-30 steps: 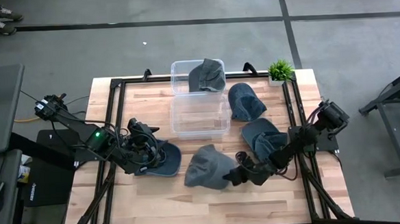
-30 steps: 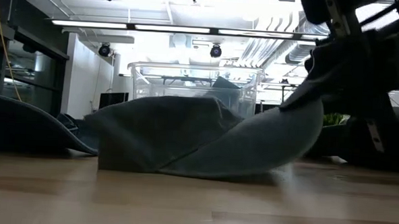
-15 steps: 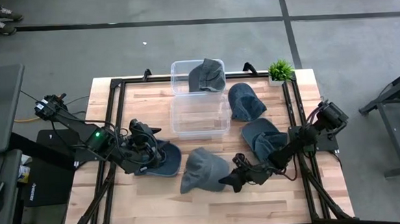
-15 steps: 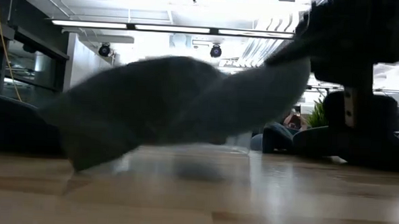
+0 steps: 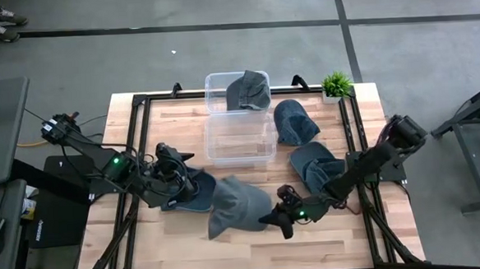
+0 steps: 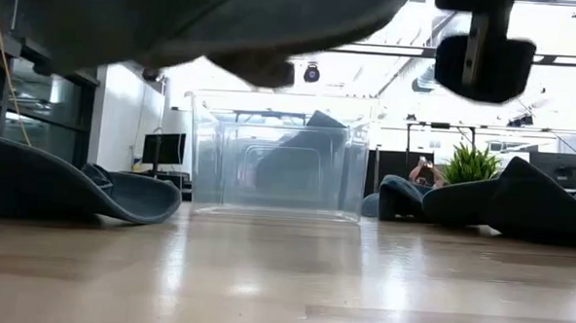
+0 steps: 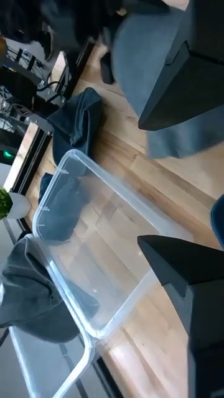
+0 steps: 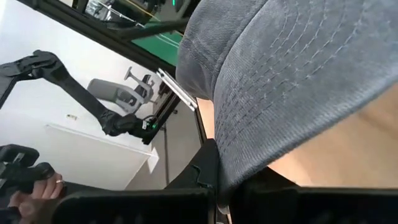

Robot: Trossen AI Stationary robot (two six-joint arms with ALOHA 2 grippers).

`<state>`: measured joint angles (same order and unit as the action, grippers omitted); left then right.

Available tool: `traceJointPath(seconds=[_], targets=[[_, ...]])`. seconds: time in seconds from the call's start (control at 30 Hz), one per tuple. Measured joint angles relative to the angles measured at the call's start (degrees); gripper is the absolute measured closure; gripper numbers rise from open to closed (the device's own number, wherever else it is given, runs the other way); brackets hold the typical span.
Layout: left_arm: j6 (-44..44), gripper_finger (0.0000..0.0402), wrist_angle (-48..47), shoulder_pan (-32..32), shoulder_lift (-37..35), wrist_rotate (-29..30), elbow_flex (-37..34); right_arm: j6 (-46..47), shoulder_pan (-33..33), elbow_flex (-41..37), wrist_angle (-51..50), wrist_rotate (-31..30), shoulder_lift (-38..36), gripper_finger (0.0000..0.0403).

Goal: Pick & Place hat
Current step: Put the gray cap into the top transparent bin

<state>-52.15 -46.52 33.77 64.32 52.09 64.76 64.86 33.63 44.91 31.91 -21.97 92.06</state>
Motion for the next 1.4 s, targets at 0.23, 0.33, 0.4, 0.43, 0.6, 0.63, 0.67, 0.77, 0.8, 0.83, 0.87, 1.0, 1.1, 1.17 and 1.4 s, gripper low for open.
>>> traceJointPath(seconds=[0.23,0.33,0.4,0.43,0.6,0.63,0.67,0.77,0.8,0.83,0.87,1.0,1.1,1.17,1.4], targets=[[1.73,0.0115,0.12,-0.03,-3.86,3.33,0.01,-7.18,-0.91,0.0,-11.04,-4.8,-13.02,0.0399],[2.64,0.0115,1.43,-0.05,-4.91,4.61,0.01,-10.78,-2.02,0.0,-14.02,-5.44,-17.83,0.0399],[4.67,0.0115,3.92,-0.06,-5.35,4.25,0.01,-13.59,-3.09,0.0,-14.63,-5.56,-20.2,0.0399],[6.35,0.0115,5.65,-0.34,-5.52,3.4,0.01,-15.3,-3.65,0.0,-14.71,-5.25,-21.15,0.0399],[13.52,0.0115,14.31,-5.94,-5.6,-7.31,0.01,-24.22,-6.23,0.0,-15.65,-1.61,-24.33,0.0399],[14.86,0.0115,16.05,-7.34,-5.6,-10.27,0.01,-25.89,-6.57,0.0,-15.83,-0.77,-24.73,0.0399],[16.08,0.0115,17.83,-8.85,-5.6,-13.56,0.03,-27.6,-6.9,0.0,-16.11,0.06,-25.13,0.0399],[18.32,0.0115,20.82,-12.9,-5.6,-21.41,0.03,-31.85,-7.48,0.0,-16.45,1.7,-25.89,0.0399],[18.42,0.0115,20.96,-14.12,-5.6,-23.1,0.03,-32.92,-7.59,0.0,-16.64,2.05,-26.19,0.0399],[18.48,0.0115,21.1,-15.26,-5.6,-24.7,0.03,-33.94,-7.71,0.0,-16.8,2.36,-26.4,0.0399],[18.5,0.0115,21.32,-16.46,-5.6,-26.45,0.03,-34.68,-7.71,0.0,-17.14,2.69,-26.67,0.0399],[19.41,0.0115,23.83,-21.04,-5.56,-35.33,0.03,-36.75,-8.18,0.0,-19.19,2.85,-27.33,0.0399],[20.43,0.0115,26.85,-24.05,-5.55,-41.76,0.03,-37.76,-8.76,0.0,-19.46,2.83,-27.33,0.0399],[20.55,0.0115,27.54,-25.7,-5.55,-44.18,0.03,-38.19,-9.12,0.0,-19.42,2.81,-27.33,0.0399],[19.9,0.0115,27.55,-29.45,-5.55,-48.72,0.03,-40.14,-10.91,0.0,-17.76,2.98,-27.35,0.0399]])
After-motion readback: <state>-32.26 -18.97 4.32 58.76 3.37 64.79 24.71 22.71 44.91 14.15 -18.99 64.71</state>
